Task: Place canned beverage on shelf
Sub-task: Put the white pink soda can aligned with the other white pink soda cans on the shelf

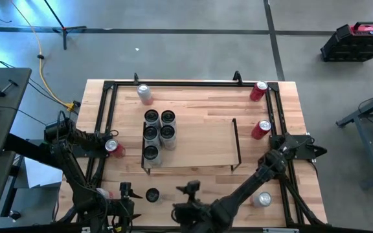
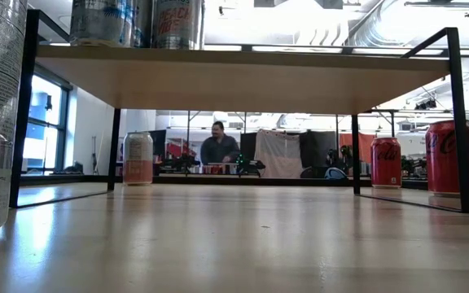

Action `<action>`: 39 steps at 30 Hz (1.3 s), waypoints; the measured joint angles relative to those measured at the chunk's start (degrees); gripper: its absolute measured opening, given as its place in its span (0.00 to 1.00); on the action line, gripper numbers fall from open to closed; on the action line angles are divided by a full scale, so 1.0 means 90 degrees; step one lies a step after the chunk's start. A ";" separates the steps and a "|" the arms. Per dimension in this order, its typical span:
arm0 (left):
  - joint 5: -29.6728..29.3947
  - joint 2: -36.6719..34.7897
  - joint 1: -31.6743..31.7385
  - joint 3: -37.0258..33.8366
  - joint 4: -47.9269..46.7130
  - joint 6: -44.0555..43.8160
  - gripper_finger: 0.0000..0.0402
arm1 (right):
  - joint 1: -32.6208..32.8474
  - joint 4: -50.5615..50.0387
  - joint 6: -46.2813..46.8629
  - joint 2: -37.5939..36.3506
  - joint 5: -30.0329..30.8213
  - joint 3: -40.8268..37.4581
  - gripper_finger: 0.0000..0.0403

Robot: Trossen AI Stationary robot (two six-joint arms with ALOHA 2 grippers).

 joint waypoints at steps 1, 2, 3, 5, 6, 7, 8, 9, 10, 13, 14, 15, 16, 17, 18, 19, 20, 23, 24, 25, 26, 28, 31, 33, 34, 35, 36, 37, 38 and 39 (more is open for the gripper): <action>0.0000 0.0000 0.0000 0.0000 0.0002 0.0000 0.73 | 0.0039 -0.0243 0.0180 0.0007 0.0112 0.0000 0.80; -0.0002 -0.0002 0.0000 0.0000 0.0002 0.0000 0.73 | 0.0091 -0.0484 0.0356 0.0008 0.0152 0.0000 0.80; -0.0002 -0.0002 0.0000 0.0000 0.0004 0.0000 0.73 | 0.0145 -0.0781 0.0549 0.0008 0.0131 0.0001 0.80; -0.0002 -0.0002 0.0000 0.0000 0.0007 0.0000 0.73 | 0.0222 -0.1527 0.1042 0.0008 -0.0064 0.0002 0.80; -0.0002 -0.0002 0.0000 0.0000 0.0008 0.0000 0.73 | 0.0251 -0.1856 0.1301 0.0008 -0.0190 0.0000 0.80; -0.0002 -0.0002 0.0000 0.0000 0.0012 0.0000 0.73 | 0.0258 -0.2046 0.1526 0.0008 -0.0305 0.0000 0.80; -0.0001 -0.0002 0.0001 0.0000 0.0012 0.0000 0.73 | 0.0243 -0.2105 0.1619 0.0001 -0.0453 0.0000 0.80; -0.0002 -0.0002 0.0002 0.0000 0.0012 0.0000 0.73 | 0.0230 -0.2117 0.1640 -0.0002 -0.0580 0.0000 0.80; -0.0002 -0.0002 0.0002 0.0000 0.0012 0.0000 0.73 | 0.0218 -0.2082 0.1611 -0.0002 -0.0682 0.0000 0.80; -0.0002 -0.0002 0.0002 0.0000 0.0012 0.0000 0.73 | 0.0146 -0.1717 0.1321 -0.0026 -0.0890 0.0000 0.80; -0.0002 -0.0002 0.0002 0.0000 0.0013 0.0000 0.73 | 0.0123 -0.1523 0.1183 -0.0060 -0.0976 0.0000 0.80; -0.0002 -0.0002 0.0002 0.0000 0.0013 0.0000 0.73 | 0.0088 -0.1230 0.1035 -0.0087 -0.1038 0.0000 0.80; -0.0002 -0.0002 0.0002 0.0000 0.0013 0.0000 0.73 | 0.0068 -0.0887 0.0847 -0.0117 -0.1122 0.0000 0.80; -0.0002 -0.0002 0.0002 0.0000 0.0016 0.0000 0.73 | 0.0051 -0.0529 0.0646 -0.0144 -0.1192 0.0000 0.80; -0.0002 -0.0002 0.0002 0.0000 0.0016 0.0000 0.73 | 0.0034 -0.0074 0.0406 -0.0149 -0.1256 0.0000 0.80; -0.0002 -0.0002 0.0002 0.0000 0.0016 0.0000 0.73 | 0.0021 0.0380 0.0125 -0.0151 -0.1345 0.0000 0.80; -0.0002 -0.0002 0.0002 0.0000 0.0019 0.0000 0.73 | 0.0024 0.0788 -0.0177 -0.0150 -0.1437 0.0000 0.80; -0.0002 -0.0002 0.0002 0.0000 0.0019 0.0000 0.73 | 0.0019 0.1675 -0.0851 -0.0158 -0.1522 0.0000 0.80; -0.0002 -0.0002 0.0002 0.0000 0.0019 0.0000 0.73 | 0.0024 0.1820 -0.0961 -0.0160 -0.1474 0.0000 0.80; -0.0002 -0.0002 0.0002 0.0000 0.0019 0.0000 0.73 | 0.0029 0.1932 -0.1042 -0.0160 -0.1457 0.0000 0.80; -0.0002 -0.0002 0.0002 0.0000 0.0019 0.0000 0.73 | 0.0031 0.2024 -0.1079 -0.0160 -0.1471 0.0000 0.80; -0.0002 -0.0002 0.0002 0.0000 0.0019 0.0000 0.73 | 0.0031 0.2226 -0.1069 -0.0160 -0.1551 0.0000 0.80; -0.0002 -0.0002 0.0002 0.0000 0.0018 0.0000 0.73 | 0.0031 0.2485 -0.0957 -0.0160 -0.1594 0.0000 0.80; -0.0002 -0.0002 0.0002 0.0000 0.0017 0.0000 0.73 | 0.0031 0.2631 -0.0868 -0.0160 -0.1575 0.0000 0.80; -0.0002 -0.0002 0.0002 0.0000 0.0018 0.0000 0.73 | 0.0031 0.2715 -0.0811 -0.0160 -0.1519 0.0000 0.80; -0.0002 -0.0002 0.0002 0.0000 0.0019 0.0000 0.73 | 0.0031 0.2778 -0.0744 -0.0160 -0.1452 0.0000 0.80; -0.0002 -0.0002 0.0002 0.0000 0.0018 0.0000 0.73 | 0.0021 0.2814 -0.0669 -0.0159 -0.1374 0.0000 0.80; -0.0002 -0.0002 0.0002 0.0000 0.0016 0.0000 0.73 | 0.0009 0.2819 -0.0574 -0.0145 -0.1224 0.0000 0.80; -0.0002 -0.0002 0.0002 0.0000 0.0019 0.0000 0.73 | -0.0007 0.2823 -0.0467 -0.0116 -0.1030 0.0000 0.80; -0.0002 -0.0002 0.0002 0.0000 0.0019 0.0000 0.73 | -0.0030 0.2833 -0.0358 -0.0066 -0.0873 0.0000 0.80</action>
